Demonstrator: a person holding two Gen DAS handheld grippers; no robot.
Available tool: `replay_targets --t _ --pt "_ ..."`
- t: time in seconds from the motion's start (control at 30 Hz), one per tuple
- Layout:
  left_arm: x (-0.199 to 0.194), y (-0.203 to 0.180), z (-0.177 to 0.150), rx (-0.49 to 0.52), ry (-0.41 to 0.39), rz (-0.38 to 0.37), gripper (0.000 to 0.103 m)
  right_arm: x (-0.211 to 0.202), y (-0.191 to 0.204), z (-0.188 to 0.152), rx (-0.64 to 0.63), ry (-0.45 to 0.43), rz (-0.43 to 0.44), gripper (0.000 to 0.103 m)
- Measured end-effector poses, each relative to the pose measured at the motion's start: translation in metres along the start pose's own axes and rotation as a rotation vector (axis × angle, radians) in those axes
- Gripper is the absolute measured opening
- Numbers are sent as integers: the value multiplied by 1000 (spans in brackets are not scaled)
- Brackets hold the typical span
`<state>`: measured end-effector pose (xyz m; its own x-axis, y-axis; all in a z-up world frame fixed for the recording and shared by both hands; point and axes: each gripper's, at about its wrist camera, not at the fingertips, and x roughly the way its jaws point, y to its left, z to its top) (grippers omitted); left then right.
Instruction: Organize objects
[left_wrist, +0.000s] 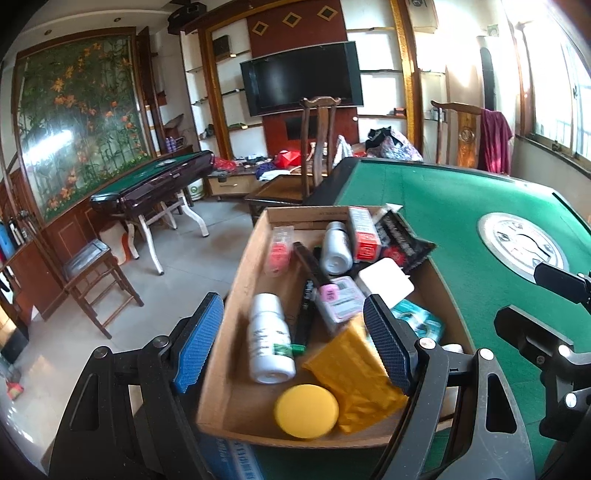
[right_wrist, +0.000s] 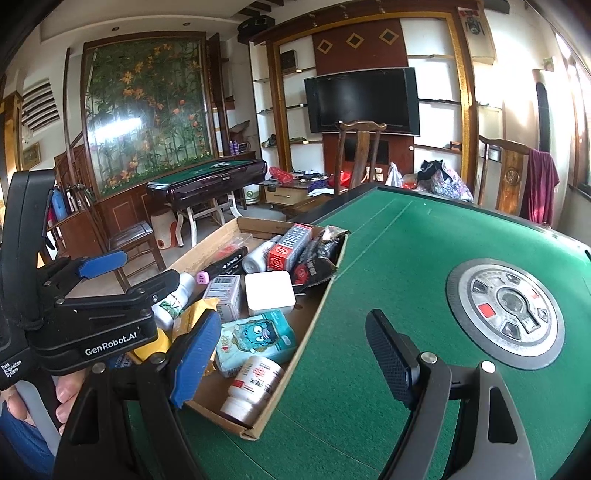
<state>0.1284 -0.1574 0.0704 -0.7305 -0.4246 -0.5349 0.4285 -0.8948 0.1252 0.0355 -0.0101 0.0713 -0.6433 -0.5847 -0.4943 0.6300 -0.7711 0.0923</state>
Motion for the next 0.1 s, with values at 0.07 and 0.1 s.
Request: replay_targets --t 0.07,0.1 --pt "-3 -12 0 24 -3 -21 80 -5 -7 -3 15 17 -29 81" --pt "-6 -20 0 41 -3 -35 80 -10 -13 -6 31 27 -50 81"
